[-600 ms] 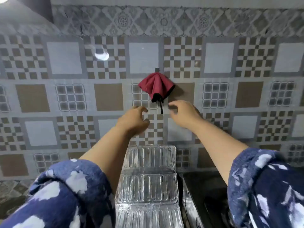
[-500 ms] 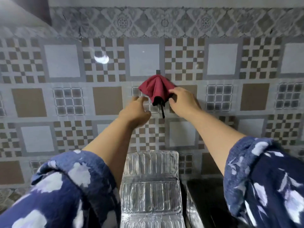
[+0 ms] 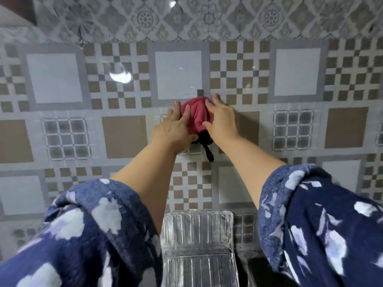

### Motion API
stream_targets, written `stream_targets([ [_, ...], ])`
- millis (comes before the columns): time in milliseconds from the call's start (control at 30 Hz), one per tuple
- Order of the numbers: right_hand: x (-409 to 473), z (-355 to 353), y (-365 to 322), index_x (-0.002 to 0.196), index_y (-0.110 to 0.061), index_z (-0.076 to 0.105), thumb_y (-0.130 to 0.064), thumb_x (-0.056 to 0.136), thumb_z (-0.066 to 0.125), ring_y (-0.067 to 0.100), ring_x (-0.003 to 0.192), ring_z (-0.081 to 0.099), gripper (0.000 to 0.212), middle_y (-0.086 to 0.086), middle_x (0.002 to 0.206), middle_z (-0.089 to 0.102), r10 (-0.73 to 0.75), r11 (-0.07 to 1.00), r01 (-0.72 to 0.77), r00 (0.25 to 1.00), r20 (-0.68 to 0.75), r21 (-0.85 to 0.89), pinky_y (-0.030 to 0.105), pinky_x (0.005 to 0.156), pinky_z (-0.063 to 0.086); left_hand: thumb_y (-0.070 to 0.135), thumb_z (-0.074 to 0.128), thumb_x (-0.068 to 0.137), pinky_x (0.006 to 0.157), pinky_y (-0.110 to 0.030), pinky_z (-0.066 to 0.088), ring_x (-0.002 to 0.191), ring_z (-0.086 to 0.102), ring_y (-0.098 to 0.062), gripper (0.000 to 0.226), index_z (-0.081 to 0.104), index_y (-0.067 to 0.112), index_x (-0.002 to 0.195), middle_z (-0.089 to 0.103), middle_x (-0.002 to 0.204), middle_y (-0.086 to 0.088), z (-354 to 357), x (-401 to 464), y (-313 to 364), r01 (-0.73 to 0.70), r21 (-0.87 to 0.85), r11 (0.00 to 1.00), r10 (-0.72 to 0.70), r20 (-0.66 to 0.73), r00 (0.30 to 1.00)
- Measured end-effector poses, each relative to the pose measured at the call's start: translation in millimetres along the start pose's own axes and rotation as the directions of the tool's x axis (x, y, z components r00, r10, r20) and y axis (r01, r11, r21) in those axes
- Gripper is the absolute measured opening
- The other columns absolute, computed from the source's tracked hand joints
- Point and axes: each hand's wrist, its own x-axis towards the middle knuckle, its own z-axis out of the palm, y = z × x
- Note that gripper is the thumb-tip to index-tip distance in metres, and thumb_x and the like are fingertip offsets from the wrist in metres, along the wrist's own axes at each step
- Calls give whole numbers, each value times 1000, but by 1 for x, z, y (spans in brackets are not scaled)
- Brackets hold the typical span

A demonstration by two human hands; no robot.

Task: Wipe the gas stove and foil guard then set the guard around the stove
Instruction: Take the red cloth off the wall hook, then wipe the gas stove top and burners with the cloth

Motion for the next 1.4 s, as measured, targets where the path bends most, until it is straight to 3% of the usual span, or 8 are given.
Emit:
stream_targets([
  [200,3,6,0,145,-12,36,-5,89,61,23,143,28,62,6,157,27,-14,995,14,1000,-3,-95,24,115,16,44,54,91,118,-49,20,149,-8,-23,91,-12,25,151,-26,158,0,-5,-3,1,10,-13,1000,-10,54,998],
  [333,3,-14,-15,118,-9,65,-1,93,45,26,113,57,34,13,123,64,129,988,-125,991,-46,92,19,87,39,18,56,89,118,-47,22,146,15,-31,88,-4,22,153,-6,162,-4,-22,-4,11,89,-246,965,-50,163,985],
  [433,7,-43,-30,94,-17,75,4,86,49,13,93,61,34,1,104,71,174,948,-120,971,-163,293,21,85,47,-4,47,87,101,-28,36,122,46,-19,77,20,27,152,47,140,2,-43,-12,24,86,-652,754,-25,102,995],
  [600,-15,-62,-27,116,-19,68,-4,93,49,21,115,58,33,4,128,63,124,959,-126,992,22,254,17,83,39,-4,53,88,75,-9,42,99,56,-4,66,36,24,146,59,121,5,-35,-42,41,-8,-765,644,-16,-24,1000],
  [833,-99,-48,30,120,-28,65,-12,91,58,19,102,64,34,0,117,68,347,708,-452,892,290,542,35,92,54,-6,58,88,96,-22,48,111,61,-11,59,44,16,141,60,131,-3,34,-104,66,56,-963,264,-50,44,998],
  [1033,-173,-58,77,115,-26,67,-5,92,53,23,103,62,35,4,120,65,504,704,-608,792,343,369,32,84,55,9,56,94,96,-22,41,105,59,-9,49,45,15,141,58,134,-2,82,-164,103,134,-854,502,19,166,986],
  [1267,-230,-97,67,121,-17,64,-1,94,49,14,107,55,35,3,125,62,483,740,-629,744,462,239,21,86,44,-3,49,91,92,-34,55,102,67,-21,42,58,12,130,67,121,-10,85,-213,122,259,-796,547,9,314,949],
  [1400,-252,-123,62,118,-18,66,-1,92,50,18,112,57,35,3,121,65,498,758,-630,727,473,170,23,89,44,-3,43,94,86,-20,50,95,62,-13,40,61,12,127,65,123,-8,70,-239,131,250,-789,562,21,315,949],
])
